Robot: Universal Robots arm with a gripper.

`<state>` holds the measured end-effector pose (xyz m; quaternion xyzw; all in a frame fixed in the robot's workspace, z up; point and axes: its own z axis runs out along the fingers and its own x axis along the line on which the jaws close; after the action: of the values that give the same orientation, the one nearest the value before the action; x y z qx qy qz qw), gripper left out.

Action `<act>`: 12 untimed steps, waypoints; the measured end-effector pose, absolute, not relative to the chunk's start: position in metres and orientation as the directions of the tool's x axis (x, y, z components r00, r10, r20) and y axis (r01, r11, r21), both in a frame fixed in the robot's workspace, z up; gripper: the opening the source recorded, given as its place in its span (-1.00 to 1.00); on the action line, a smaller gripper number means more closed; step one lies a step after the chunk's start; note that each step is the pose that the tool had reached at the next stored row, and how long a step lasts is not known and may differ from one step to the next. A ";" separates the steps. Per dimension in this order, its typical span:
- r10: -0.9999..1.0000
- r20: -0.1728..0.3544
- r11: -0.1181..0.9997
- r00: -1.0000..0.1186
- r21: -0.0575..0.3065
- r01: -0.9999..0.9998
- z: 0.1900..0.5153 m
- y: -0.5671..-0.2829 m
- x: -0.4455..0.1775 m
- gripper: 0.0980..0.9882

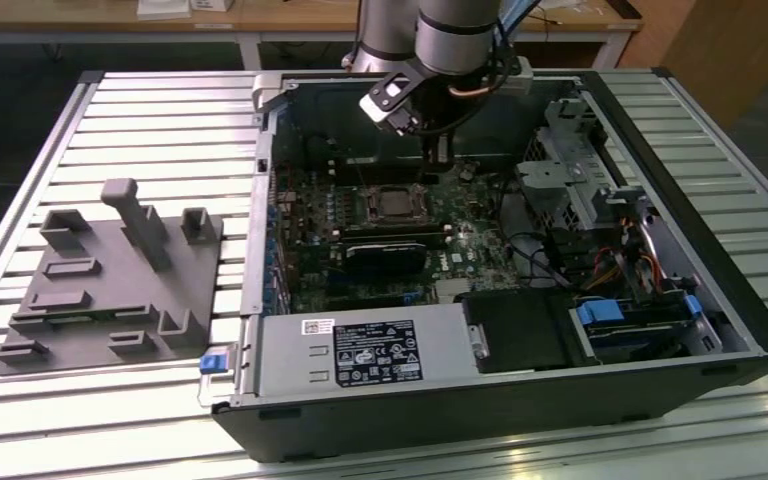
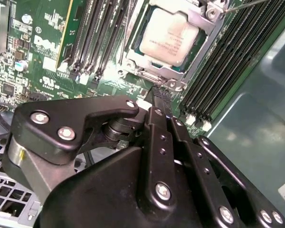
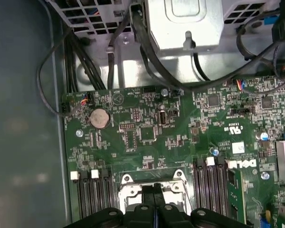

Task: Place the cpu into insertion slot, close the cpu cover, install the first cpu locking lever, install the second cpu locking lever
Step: 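Close the cpu cover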

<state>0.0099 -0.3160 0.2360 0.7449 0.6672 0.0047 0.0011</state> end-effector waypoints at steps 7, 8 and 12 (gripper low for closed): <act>0.994 0.007 -0.110 0.109 0.017 0.994 0.235 -0.316 -0.004 -0.98; 0.994 0.007 -0.110 0.110 0.017 0.994 0.234 -0.316 -0.007 -0.98; 0.994 0.007 -0.110 0.110 0.019 0.994 0.230 -0.317 -0.015 -0.98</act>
<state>-0.0151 -0.3170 0.2304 0.7448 0.6672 0.0087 0.0047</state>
